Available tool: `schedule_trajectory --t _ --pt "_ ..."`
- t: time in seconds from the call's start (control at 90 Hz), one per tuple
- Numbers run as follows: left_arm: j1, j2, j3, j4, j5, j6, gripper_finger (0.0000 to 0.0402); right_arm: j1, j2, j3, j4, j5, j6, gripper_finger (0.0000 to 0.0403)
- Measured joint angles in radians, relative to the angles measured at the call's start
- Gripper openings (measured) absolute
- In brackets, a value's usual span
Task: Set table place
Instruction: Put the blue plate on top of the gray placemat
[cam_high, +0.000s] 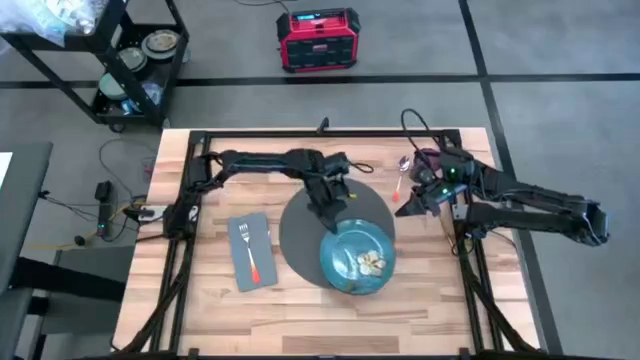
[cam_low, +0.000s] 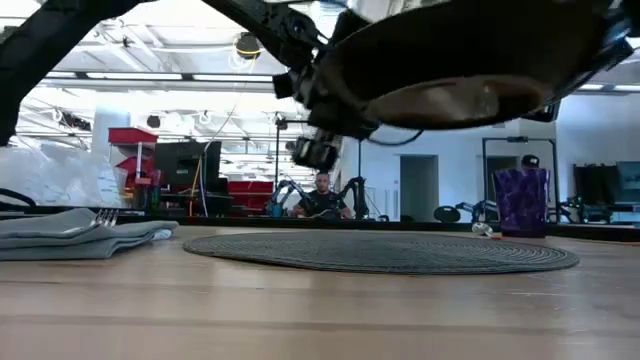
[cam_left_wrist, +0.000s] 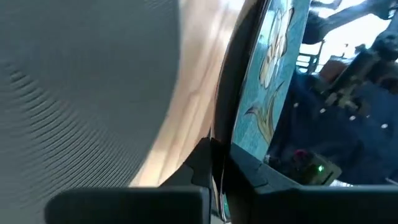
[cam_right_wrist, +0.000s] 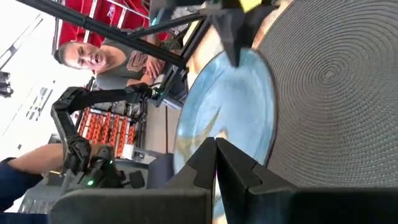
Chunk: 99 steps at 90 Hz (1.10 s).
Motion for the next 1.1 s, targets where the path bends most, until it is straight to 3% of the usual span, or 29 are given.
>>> schedule_trajectory --t 0.211,0.444,0.7,0.9,1.1 --pt "0.079 -0.001 0.000 -0.106 0.085 0.155 0.0000 -0.041 0.000 0.000 0.001 0.000 -0.014 0.0000" --pt "0.168 -0.001 -0.002 -0.158 0.090 0.279 0.0000 -0.088 0.001 0.000 0.002 0.028 -0.018 0.0000" --pt "0.225 0.000 -0.085 -0.231 0.086 0.398 0.0000 -0.150 0.002 0.000 0.006 0.055 -0.017 0.0000" --pt "0.223 0.000 -0.189 -0.211 0.081 0.446 0.0000 -0.181 0.002 0.000 0.005 0.056 -0.016 0.0000" --pt "0.224 0.001 -0.262 -0.083 0.029 0.402 0.0000 -0.188 0.002 0.000 0.003 0.056 -0.017 0.0000"
